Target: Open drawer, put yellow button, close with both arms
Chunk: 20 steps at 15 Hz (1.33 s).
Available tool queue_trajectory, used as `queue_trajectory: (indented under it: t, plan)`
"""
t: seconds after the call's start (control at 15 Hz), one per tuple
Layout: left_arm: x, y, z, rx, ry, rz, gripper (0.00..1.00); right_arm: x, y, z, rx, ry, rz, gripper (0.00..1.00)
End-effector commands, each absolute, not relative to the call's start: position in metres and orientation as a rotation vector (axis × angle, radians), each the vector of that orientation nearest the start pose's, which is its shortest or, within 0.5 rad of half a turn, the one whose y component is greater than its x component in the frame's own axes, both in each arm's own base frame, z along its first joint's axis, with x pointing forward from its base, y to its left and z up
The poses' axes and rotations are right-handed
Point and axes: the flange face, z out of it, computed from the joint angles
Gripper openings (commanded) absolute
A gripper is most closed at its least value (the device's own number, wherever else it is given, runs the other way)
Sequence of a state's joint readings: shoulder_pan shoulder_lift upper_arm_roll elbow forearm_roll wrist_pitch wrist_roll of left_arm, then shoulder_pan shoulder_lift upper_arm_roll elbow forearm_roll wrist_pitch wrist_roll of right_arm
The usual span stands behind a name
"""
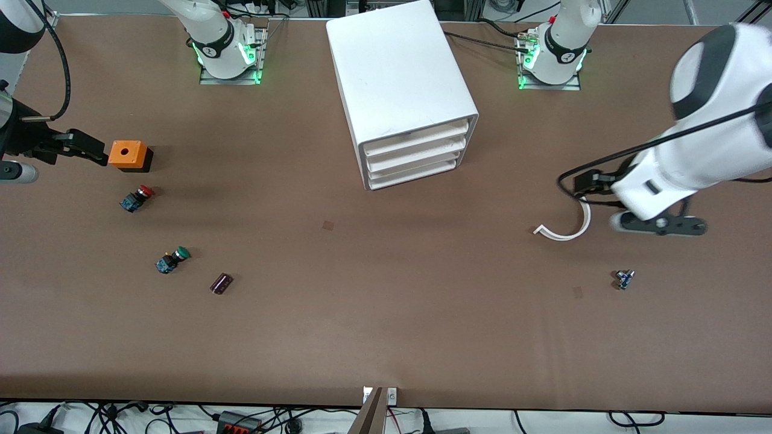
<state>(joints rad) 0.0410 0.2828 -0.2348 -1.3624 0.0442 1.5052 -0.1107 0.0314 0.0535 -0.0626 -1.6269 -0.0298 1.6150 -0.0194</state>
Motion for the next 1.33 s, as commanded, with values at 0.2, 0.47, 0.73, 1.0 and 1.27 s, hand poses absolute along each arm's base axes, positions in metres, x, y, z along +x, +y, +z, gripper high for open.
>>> queue_trajectory:
  t: [0.2,0.47,0.73,1.0,1.27]
  plan:
    - [0.562,-0.046,0.575,-3.160,0.139,0.028,1.00,0.563,-0.018,0.575,-3.187,-0.058,0.084,1.00]
    - [0.552,-0.037,0.567,-3.152,0.119,-0.048,1.00,0.561,-0.018,0.576,-3.186,-0.057,0.089,1.00]
    - [0.552,-0.039,0.569,-3.151,0.105,-0.021,1.00,0.562,-0.019,0.579,-3.189,-0.058,0.060,1.00]
    - [0.544,-0.044,0.571,-3.147,0.123,0.069,1.00,0.564,-0.018,0.579,-3.188,-0.059,0.035,1.00]
    - [0.547,-0.044,0.575,-3.145,0.121,0.059,1.00,0.564,-0.020,0.580,-3.188,-0.054,0.033,1.00]
